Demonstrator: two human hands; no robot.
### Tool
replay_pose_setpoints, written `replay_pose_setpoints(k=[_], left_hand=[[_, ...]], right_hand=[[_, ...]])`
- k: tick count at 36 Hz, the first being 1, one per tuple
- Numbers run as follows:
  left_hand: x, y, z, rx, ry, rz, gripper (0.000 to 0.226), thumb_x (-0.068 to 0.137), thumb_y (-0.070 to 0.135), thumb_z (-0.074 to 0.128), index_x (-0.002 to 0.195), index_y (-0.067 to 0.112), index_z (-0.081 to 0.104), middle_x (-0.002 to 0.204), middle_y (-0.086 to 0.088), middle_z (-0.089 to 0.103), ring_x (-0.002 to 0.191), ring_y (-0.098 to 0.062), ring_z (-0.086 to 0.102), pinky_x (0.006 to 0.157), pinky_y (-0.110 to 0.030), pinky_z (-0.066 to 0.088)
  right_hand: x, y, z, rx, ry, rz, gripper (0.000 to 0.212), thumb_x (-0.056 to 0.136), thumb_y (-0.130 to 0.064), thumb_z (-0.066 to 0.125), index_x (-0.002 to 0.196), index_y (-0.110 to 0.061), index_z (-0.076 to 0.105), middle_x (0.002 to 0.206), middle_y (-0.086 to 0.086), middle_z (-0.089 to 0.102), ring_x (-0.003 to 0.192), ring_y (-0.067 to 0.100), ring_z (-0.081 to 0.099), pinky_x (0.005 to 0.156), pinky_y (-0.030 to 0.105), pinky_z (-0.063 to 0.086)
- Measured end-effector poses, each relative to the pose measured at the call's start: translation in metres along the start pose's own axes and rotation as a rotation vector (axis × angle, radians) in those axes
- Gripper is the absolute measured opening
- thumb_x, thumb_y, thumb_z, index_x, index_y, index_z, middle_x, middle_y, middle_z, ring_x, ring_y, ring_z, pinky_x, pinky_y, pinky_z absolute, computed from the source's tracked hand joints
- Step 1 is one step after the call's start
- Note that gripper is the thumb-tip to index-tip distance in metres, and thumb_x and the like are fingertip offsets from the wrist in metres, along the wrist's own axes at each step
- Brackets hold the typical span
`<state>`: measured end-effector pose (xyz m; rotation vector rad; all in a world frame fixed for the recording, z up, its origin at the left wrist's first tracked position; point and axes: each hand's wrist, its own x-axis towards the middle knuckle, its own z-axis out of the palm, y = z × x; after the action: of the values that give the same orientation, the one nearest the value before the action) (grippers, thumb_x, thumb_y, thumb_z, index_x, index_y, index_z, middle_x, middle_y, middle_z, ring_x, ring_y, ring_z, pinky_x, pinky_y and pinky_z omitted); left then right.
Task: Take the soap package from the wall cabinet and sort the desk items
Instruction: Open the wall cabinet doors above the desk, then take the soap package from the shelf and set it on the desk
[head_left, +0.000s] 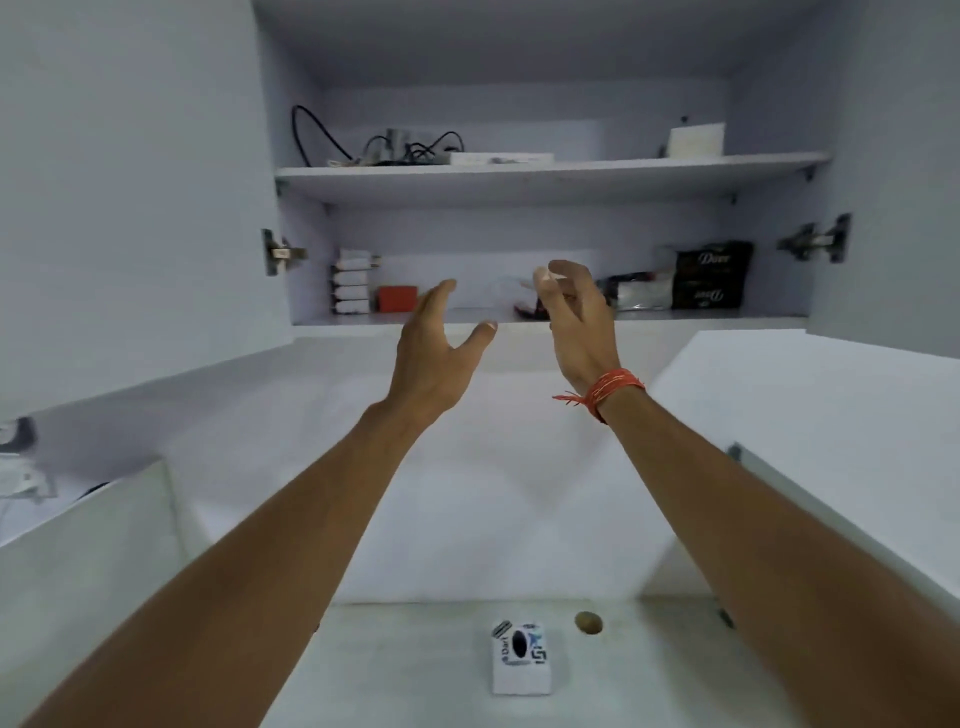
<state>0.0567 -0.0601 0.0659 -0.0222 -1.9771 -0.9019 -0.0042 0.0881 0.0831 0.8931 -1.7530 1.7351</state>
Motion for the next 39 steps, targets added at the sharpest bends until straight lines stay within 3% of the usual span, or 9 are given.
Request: replay_pose_setpoints(k=[12,16,19,21,24,28,30,35,39], left_hand=[[0.103,-0.016,0.110,-0.057,-0.170,-0.327,0.069,0.089,0.050,0.059,0.145,0.013,0.039,0.141,-0.004,0.049,0.133,-0.024,0.044,0.098,-0.028,0.038],[0.121,-0.022,0.125,0.255,-0.272,-0.348,0.070,0.091,0.063,0.043,0.141,0.013,0.043,0.142,-0.007,0.051,0.135,-0.028,0.042,0.117,-0.045,0.022],[0.121,-0.020,0.132,0.351,-0.316,-0.342,0.050,0.093,0.062,0.039,0.114,0.017,0.051,0.107,-0.007,0.059,0.114,-0.029,0.051,0.110,-0.045,0.026],[0.119,-0.022,0.133,0.334,-0.289,-0.318,0.043,0.094,0.057,0.041,0.103,0.016,0.050,0.095,-0.001,0.054,0.098,-0.027,0.050,0.099,-0.041,0.030],[0.110,-0.032,0.131,0.204,-0.188,-0.247,0.039,0.094,0.050,0.047,0.101,0.013,0.058,0.083,0.004,0.057,0.091,-0.024,0.056,0.090,-0.037,0.037],[0.075,-0.036,0.116,-0.235,-0.005,-0.175,0.022,0.092,0.026,0.061,0.110,0.013,0.060,0.091,0.010,0.062,0.087,-0.010,0.059,0.068,-0.008,0.041],[0.047,-0.039,0.108,-0.404,0.053,-0.145,0.026,0.089,0.017,0.063,0.115,0.014,0.057,0.102,0.008,0.065,0.095,-0.004,0.061,0.074,-0.003,0.040],[-0.029,-0.067,0.103,-0.683,0.076,-0.285,0.045,0.080,-0.011,0.062,0.115,0.015,0.051,0.102,0.009,0.060,0.094,-0.003,0.063,0.083,-0.028,0.057],[-0.087,-0.096,0.106,-0.818,0.060,-0.548,0.058,0.078,-0.022,0.055,0.112,0.025,0.052,0.107,-0.004,0.064,0.096,-0.018,0.067,0.075,-0.034,0.061]], right_hand=[[0.141,0.107,-0.041,-0.420,0.009,0.157,0.055,0.089,-0.047,0.056,0.126,-0.007,0.050,0.122,0.016,0.060,0.110,0.029,0.058,0.095,0.036,0.047],[0.173,0.133,-0.040,-0.606,-0.106,0.340,0.063,0.088,-0.054,0.048,0.125,-0.003,0.049,0.124,0.019,0.058,0.106,0.036,0.058,0.091,0.042,0.049],[0.168,0.141,-0.035,-0.660,-0.231,0.361,0.040,0.093,-0.044,0.048,0.103,-0.006,0.056,0.111,0.016,0.064,0.079,0.028,0.056,0.076,0.031,0.043],[0.160,0.143,-0.032,-0.711,-0.206,0.314,0.034,0.092,-0.043,0.049,0.105,-0.011,0.053,0.114,0.014,0.064,0.094,0.033,0.059,0.090,0.039,0.044],[0.136,0.140,-0.027,-0.703,-0.093,0.206,0.037,0.094,-0.035,0.053,0.124,-0.013,0.051,0.119,0.010,0.063,0.114,0.032,0.057,0.100,0.038,0.037],[0.089,0.132,-0.017,-0.330,0.161,-0.013,0.044,0.088,-0.017,0.062,0.129,-0.008,0.048,0.104,-0.002,0.060,0.096,0.019,0.060,0.083,0.018,0.046],[0.054,0.129,-0.011,-0.184,0.241,-0.083,0.058,0.084,-0.009,0.065,0.138,-0.008,0.041,0.114,-0.002,0.058,0.098,0.013,0.056,0.083,0.004,0.042],[-0.039,0.140,0.004,-0.054,0.266,-0.003,0.083,0.076,0.003,0.067,0.148,-0.012,0.027,0.106,-0.004,0.053,0.101,0.012,0.056,0.097,0.028,0.047],[-0.109,0.164,0.014,-0.035,0.238,0.178,0.089,0.077,0.005,0.069,0.150,-0.019,0.023,0.107,-0.010,0.050,0.102,-0.003,0.054,0.099,0.021,0.046]])
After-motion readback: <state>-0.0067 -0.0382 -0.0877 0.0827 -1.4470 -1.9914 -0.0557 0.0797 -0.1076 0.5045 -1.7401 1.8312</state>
